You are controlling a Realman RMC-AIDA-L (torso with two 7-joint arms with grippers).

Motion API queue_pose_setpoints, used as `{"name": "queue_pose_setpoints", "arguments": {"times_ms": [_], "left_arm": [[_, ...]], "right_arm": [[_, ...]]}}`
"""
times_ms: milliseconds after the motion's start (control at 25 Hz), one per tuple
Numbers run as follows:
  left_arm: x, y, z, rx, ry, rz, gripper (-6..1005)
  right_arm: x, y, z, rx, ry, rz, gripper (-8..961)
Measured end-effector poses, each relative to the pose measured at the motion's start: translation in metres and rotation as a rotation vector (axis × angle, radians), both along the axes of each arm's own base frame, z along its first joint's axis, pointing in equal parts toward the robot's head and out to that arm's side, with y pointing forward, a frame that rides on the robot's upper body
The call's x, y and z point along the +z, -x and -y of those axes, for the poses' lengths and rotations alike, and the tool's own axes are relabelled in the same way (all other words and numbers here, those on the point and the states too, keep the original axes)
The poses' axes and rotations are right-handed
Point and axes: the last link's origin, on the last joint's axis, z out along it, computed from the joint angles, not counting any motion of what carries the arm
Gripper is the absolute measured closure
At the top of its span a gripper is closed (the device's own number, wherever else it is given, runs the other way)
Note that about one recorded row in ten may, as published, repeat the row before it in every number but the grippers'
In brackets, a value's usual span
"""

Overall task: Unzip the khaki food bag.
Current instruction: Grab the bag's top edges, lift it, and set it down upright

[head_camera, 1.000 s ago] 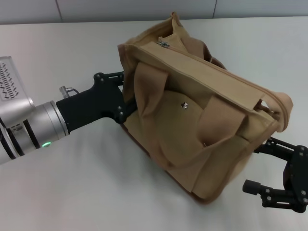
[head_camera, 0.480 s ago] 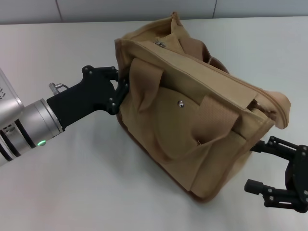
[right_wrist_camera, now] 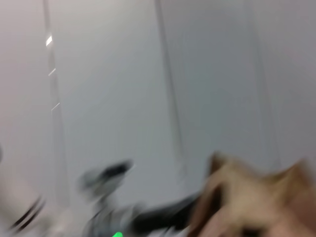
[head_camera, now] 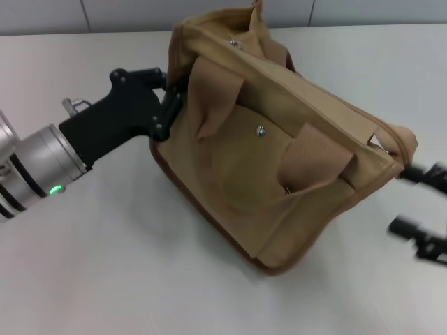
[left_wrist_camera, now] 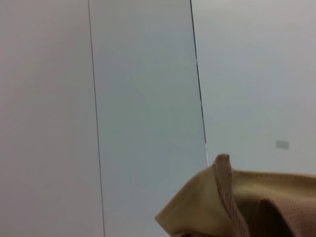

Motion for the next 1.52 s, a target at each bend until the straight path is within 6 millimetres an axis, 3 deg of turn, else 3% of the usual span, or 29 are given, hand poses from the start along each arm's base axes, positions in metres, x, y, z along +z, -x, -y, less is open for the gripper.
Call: {"name": "queue_pose_setpoints", "arguments": {"times_ms": [280,440,680,1000,1240,1520], "left_arm": [[0.014,-0.016,-0.004,-0.102,-0.038,0.028,941],[0.020,-0.028,-0.007,-0.177,-0.052,0.034,941],[0.020,-0.036,-0.008,-0.246,-0.085,0.015,941],[0.020,-0.037,-0.005,-0.275,-0.107,0.007,941],[0.021,-0.037,-0.005,-0.281,-0.108,0.010,941],[0.022,-0.038,-0.007,-0.276,-0.118,0.005,941]], "right_arm": [[0.045,-0.012,-0.006,-0.216,-0.470,-0.344,111],[0.052,-0.002,-0.028,-0.222,-0.556,-0.491,111],[0.024,0.046,-0.088,-0.079,-0.452,-0.414,111],[-0.016,0.097,-0.138,-0.016,-0.301,-0.316,111],[-0.047,0.115,-0.145,0.007,-0.123,-0.235,111],[-0.055,0.097,-0.128,-0.010,-0.049,-0.174,111]]}}
